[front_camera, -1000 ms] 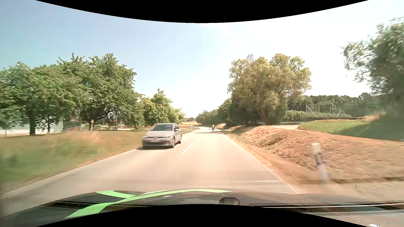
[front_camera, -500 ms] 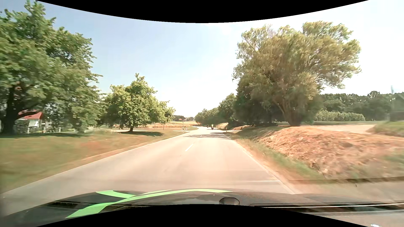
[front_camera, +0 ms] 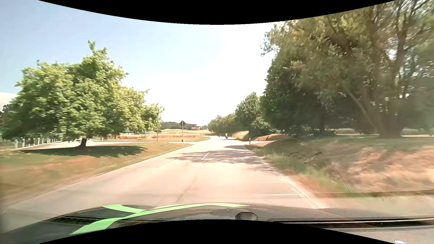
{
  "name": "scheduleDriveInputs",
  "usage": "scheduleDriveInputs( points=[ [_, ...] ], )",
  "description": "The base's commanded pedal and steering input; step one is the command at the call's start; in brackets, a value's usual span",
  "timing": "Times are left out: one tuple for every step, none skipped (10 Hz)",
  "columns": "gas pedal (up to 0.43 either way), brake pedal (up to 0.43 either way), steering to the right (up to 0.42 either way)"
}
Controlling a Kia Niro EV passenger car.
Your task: Follow the waypoints while adhering to traffic rules and regulations
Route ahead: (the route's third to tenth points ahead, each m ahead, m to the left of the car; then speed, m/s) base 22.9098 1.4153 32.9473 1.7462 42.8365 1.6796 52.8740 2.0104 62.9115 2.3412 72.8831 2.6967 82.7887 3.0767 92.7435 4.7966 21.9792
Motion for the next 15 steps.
scheduleDriveInputs(
  points=[
    [0.24, 0.0, 0.0],
    [0.197, 0.0, 0.0],
    [0.177, 0.0, 0.0],
    [0.177, 0.0, 0.0],
    [0.189, 0.0, -0.001],
    [0.197, 0.0, -0.001],
    [0.22, 0.0, -0.002],
    [0.22, 0.0, -0.004],
    [0.228, 0.0, -0.004],
    [0.228, 0.0, -0.004],
    [0.248, 0.0, -0.004],
    [0.26, 0.0, -0.004],
    [0.268, 0.0, -0.004],
    [0.28, 0.0, -0.004],
    [0.28, 0.0, -0.006]
  ],
)
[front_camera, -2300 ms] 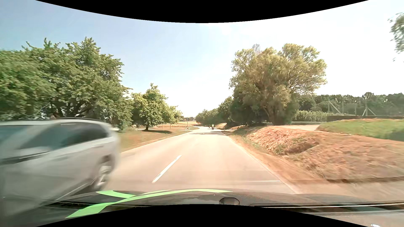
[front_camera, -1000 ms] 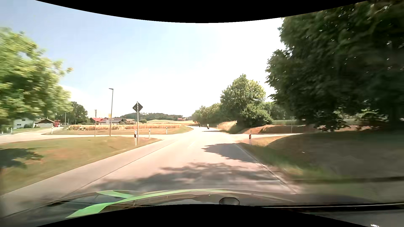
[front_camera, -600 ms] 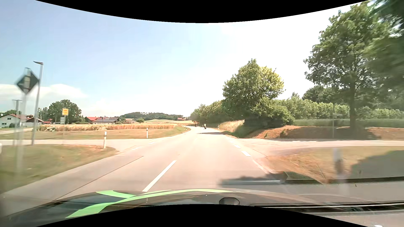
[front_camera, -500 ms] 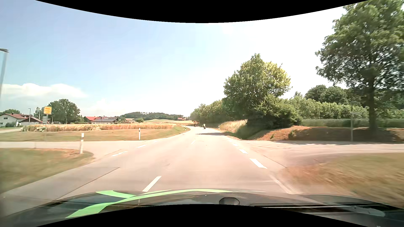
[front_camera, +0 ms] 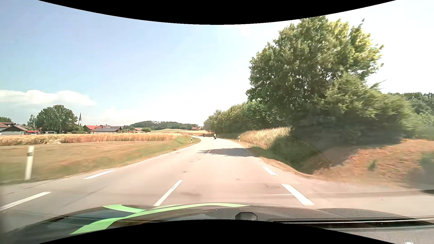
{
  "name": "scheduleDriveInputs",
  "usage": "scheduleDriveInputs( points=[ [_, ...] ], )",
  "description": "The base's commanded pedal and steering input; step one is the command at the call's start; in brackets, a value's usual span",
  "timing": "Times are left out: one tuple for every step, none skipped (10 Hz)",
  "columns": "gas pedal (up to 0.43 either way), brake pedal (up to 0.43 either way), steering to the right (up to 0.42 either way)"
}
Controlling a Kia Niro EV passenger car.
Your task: Follow the waypoints while adhering to traffic rules and regulations
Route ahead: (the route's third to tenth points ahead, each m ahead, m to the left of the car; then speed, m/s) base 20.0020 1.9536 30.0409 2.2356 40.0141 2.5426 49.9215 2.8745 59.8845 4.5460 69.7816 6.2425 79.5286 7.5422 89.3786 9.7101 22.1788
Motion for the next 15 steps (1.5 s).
scheduleDriveInputs(
  points=[
    [0.28, 0.0, -0.007],
    [0.28, 0.0, -0.008],
    [0.268, 0.0, -0.009],
    [0.24, 0.0, -0.011],
    [0.197, 0.0, -0.014],
    [0.177, 0.0, -0.015],
    [0.177, 0.0, -0.014],
    [0.169, 0.0, -0.015],
    [0.157, 0.0, -0.015],
    [0.15, 0.0, -0.014],
    [0.157, 0.0, -0.015],
    [0.157, 0.0, -0.015],
    [0.157, 0.0, -0.015],
    [0.157, 0.0, -0.016],
    [0.13, 0.0, -0.017]
  ],
)
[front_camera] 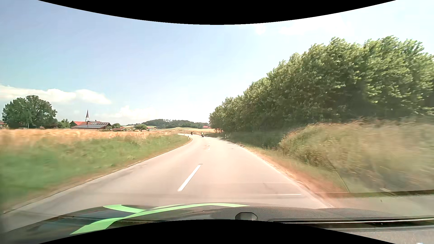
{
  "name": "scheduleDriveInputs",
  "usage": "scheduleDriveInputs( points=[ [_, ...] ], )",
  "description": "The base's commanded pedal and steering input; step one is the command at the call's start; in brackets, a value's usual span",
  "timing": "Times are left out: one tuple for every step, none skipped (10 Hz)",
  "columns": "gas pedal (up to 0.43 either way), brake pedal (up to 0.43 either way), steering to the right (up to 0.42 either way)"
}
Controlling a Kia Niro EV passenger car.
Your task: Follow the waypoints while adhering to traffic rules and regulations
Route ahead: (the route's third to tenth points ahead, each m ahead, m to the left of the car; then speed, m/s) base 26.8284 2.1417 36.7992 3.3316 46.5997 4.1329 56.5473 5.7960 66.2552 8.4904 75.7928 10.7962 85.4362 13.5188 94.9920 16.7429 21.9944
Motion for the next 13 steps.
scheduleDriveInputs(
  points=[
    [0.118, 0.0, -0.019],
    [0.118, 0.0, -0.02],
    [0.118, 0.0, -0.021],
    [0.138, 0.0, -0.023],
    [0.157, 0.0, -0.025],
    [0.177, 0.0, -0.027],
    [0.189, 0.0, -0.027],
    [0.22, 0.0, -0.027],
    [0.228, 0.0, -0.027],
    [0.228, 0.0, -0.026],
    [0.228, 0.0, -0.025],
    [0.228, 0.0, -0.024],
    [0.24, 0.0, -0.023]
  ],
)
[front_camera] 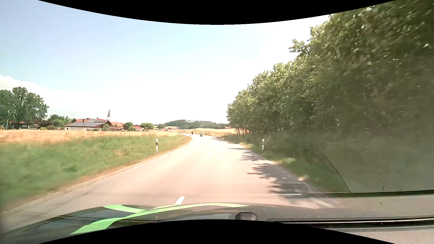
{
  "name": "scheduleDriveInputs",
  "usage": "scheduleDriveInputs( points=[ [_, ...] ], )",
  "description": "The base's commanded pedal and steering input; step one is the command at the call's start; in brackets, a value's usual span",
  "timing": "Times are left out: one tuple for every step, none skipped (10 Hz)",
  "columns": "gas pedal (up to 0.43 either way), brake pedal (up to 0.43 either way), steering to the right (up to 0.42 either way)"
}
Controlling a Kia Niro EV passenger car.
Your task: Follow the waypoints while adhering to traffic rules and regulations
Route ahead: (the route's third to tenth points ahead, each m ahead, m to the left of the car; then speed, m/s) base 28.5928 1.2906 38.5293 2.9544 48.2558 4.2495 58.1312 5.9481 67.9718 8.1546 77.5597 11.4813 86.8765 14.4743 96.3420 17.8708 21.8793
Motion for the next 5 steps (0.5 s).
scheduleDriveInputs(
  points=[
    [0.268, 0.0, -0.023],
    [0.28, 0.0, -0.023],
    [0.287, 0.0, -0.023],
    [0.299, 0.0, -0.022],
    [0.299, 0.0, -0.022]
  ],
)
